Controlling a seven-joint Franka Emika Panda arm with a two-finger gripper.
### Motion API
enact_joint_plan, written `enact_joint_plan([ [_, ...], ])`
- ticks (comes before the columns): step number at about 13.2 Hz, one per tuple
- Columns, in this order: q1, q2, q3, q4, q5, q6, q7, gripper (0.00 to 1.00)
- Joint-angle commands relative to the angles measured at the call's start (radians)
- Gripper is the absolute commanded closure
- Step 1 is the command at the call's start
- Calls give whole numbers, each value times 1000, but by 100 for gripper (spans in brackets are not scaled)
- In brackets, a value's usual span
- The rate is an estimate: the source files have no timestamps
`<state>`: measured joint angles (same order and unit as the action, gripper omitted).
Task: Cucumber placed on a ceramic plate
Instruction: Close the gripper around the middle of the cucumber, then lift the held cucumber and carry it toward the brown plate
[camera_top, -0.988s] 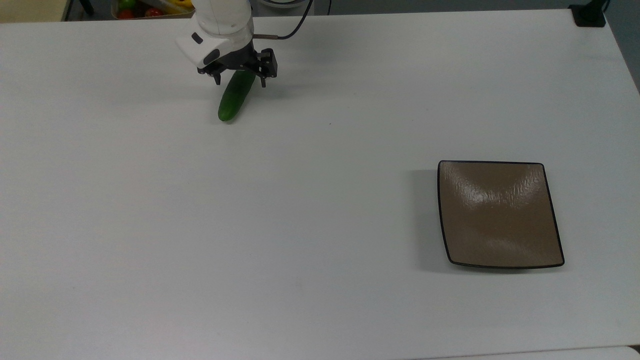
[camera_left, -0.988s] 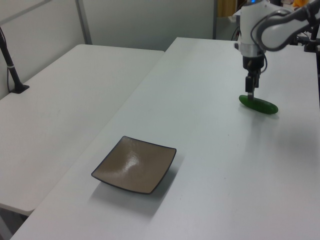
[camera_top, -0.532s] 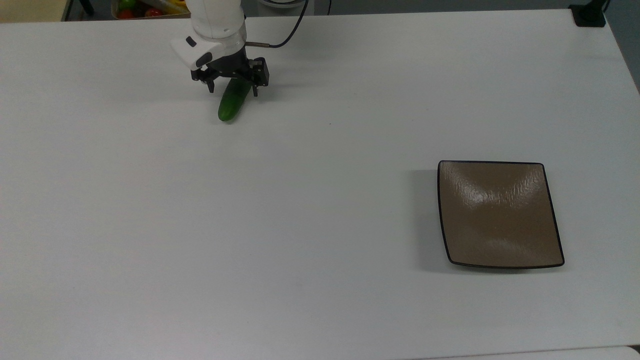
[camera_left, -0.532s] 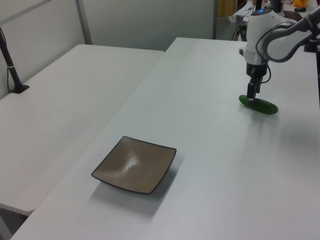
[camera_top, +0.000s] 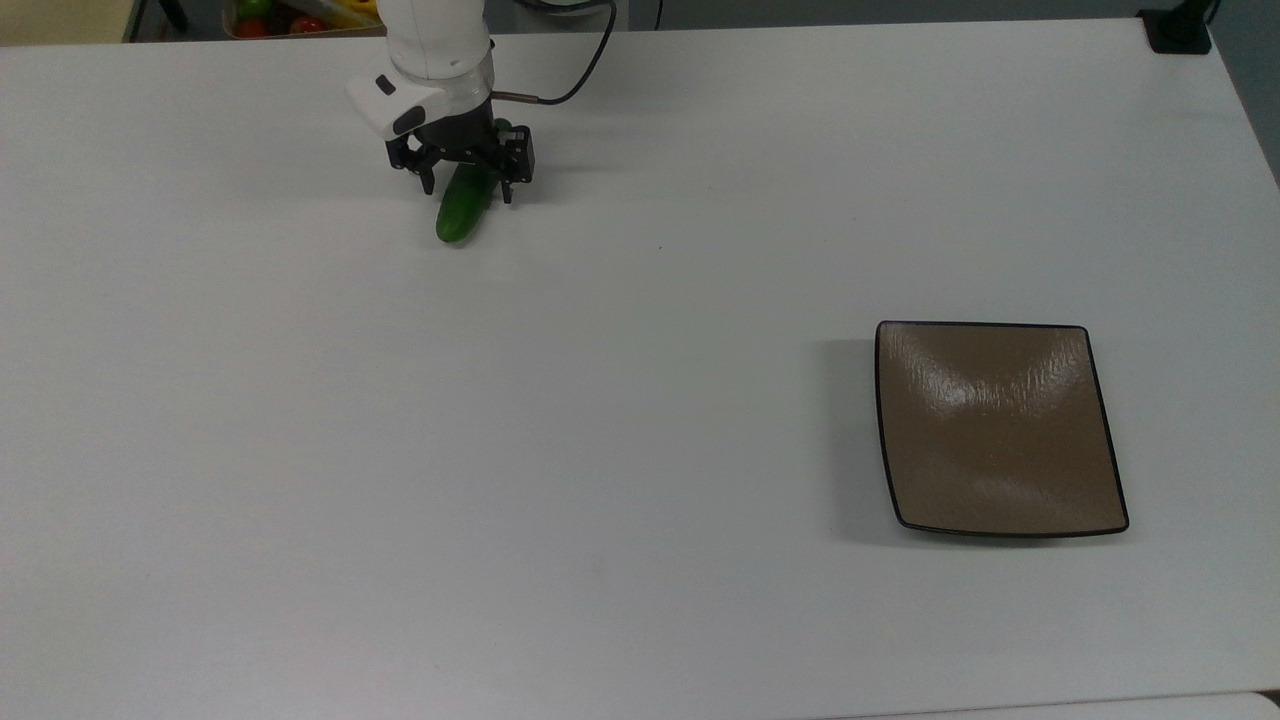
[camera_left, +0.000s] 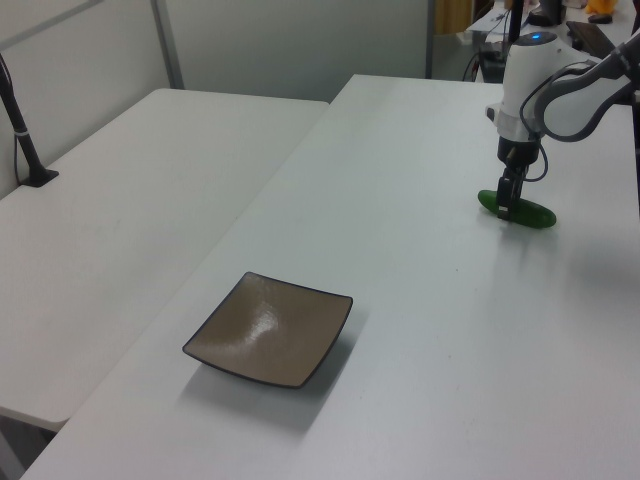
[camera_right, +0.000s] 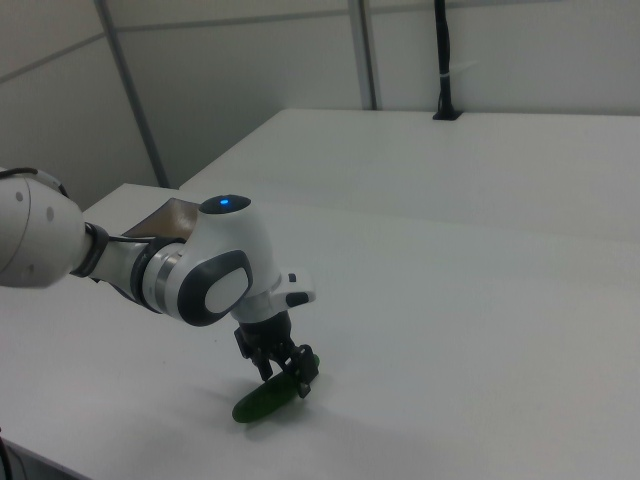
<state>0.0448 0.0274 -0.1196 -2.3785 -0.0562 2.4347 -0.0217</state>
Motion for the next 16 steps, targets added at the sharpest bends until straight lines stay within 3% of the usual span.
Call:
enact_joint_plan([
  [1,1,-20,-5,-25,-16,27,23,41],
  [3,0,-24,-5,-25,-14,24,26,60],
  [5,-5,-29,-5,-24,-14,17,28,65],
  [8,0,-52,-5,10,-14,-52,26,65],
  [16,13,-78,2,292,4,-363,19,65],
])
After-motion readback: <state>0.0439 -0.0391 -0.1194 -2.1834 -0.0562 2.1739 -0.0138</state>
